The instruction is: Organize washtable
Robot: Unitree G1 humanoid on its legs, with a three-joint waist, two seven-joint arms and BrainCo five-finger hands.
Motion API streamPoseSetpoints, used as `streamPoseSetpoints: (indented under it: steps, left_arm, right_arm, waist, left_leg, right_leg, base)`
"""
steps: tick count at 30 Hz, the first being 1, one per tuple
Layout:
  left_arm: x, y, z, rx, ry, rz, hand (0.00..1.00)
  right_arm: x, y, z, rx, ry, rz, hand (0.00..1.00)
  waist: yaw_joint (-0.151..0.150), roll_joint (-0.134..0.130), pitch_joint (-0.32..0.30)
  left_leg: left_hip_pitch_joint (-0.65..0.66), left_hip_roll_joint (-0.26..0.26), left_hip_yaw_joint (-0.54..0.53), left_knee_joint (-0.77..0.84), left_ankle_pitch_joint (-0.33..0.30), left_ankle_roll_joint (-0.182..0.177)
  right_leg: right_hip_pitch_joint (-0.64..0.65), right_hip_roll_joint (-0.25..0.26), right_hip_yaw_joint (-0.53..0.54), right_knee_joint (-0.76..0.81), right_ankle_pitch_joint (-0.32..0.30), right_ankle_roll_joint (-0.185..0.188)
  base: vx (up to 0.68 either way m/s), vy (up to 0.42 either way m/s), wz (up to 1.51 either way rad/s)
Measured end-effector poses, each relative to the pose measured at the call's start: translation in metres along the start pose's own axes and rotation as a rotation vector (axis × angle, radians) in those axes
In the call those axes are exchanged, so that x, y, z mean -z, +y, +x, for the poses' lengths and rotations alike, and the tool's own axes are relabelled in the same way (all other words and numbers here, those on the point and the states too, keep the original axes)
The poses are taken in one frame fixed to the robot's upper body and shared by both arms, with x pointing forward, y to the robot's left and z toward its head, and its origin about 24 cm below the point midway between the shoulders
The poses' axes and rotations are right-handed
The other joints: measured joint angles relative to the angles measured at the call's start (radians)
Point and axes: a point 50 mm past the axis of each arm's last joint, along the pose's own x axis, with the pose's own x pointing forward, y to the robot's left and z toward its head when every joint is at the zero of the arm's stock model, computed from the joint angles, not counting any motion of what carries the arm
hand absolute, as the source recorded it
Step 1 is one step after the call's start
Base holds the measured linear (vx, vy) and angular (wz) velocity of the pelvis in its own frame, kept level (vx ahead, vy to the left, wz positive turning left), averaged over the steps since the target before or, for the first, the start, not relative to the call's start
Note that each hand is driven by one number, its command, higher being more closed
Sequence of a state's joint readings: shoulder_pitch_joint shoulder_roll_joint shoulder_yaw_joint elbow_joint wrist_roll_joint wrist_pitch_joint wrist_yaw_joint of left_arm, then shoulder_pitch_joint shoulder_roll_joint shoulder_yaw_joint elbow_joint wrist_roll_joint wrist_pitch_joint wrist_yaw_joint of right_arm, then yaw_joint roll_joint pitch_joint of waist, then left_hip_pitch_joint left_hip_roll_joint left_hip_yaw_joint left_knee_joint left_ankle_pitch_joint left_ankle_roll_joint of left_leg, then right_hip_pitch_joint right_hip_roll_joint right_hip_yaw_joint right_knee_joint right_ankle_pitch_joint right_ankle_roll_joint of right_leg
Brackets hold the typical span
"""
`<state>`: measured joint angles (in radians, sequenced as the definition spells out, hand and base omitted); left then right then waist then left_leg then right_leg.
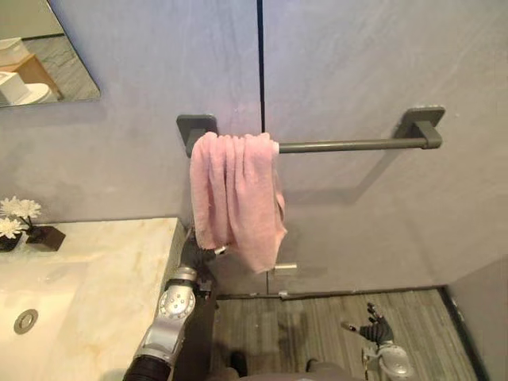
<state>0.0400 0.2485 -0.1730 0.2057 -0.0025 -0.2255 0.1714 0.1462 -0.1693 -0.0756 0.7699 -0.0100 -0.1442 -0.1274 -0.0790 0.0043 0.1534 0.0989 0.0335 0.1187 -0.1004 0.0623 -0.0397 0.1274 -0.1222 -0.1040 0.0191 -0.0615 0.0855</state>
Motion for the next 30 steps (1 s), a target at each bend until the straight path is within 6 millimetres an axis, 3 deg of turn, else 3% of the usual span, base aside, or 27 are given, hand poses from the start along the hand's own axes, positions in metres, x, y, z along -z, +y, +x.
streamPoseSetpoints:
  steps: [4, 11, 18, 30]
  left_arm:
    - [-0.004, -0.006, 0.003, 0.040, -0.015, 0.000, 1.00]
    - [-0.004, -0.004, 0.003, 0.033, -0.015, 0.001, 1.00]
    - [-0.004, -0.003, 0.003, 0.033, -0.018, 0.006, 1.00]
    - [-0.004, -0.010, 0.002, 0.040, -0.022, -0.006, 1.00]
  right_arm:
    - [-0.007, -0.001, 0.001, 0.003, -0.032, 0.001, 0.00]
    - [-0.078, 0.002, -0.003, -0.024, -0.340, 0.014, 0.00]
    - [-0.152, 0.023, -0.025, -0.162, -0.690, 0.032, 0.00]
    - [-0.200, 0.056, -0.043, -0.360, -0.874, 0.003, 0.00]
  waist:
    - [-0.001, 0.001, -0.002]
    - [-0.003, -0.001, -0.005]
    - [0.005, -0.001, -0.013]
    - [0.021, -0.004, -0.021]
  left_leg:
    - [-0.008, 0.000, 0.000, 0.003, 0.001, -0.002]
    - [0.002, -0.007, 0.008, 0.006, 0.007, 0.002]
    - [0.014, -0.002, -0.006, 0.006, 0.007, 0.002]
    - [-0.004, 0.002, -0.036, 0.005, 0.013, 0.000]
  right_leg:
    - [-0.009, 0.001, 0.007, -0.004, 0.006, 0.001]
    - [0.001, 0.003, 0.024, -0.019, 0.018, 0.009]
    - [0.015, 0.009, 0.021, -0.021, 0.018, 0.008]
    - [0.007, 0.007, 0.018, -0.006, 0.017, 0.007]
  base:
    - [0.00, 0.002, -0.05]
    - [0.06, -0.002, -0.08]
    - [0.00, -0.011, 0.01]
    - [-0.04, -0.008, 0.05]
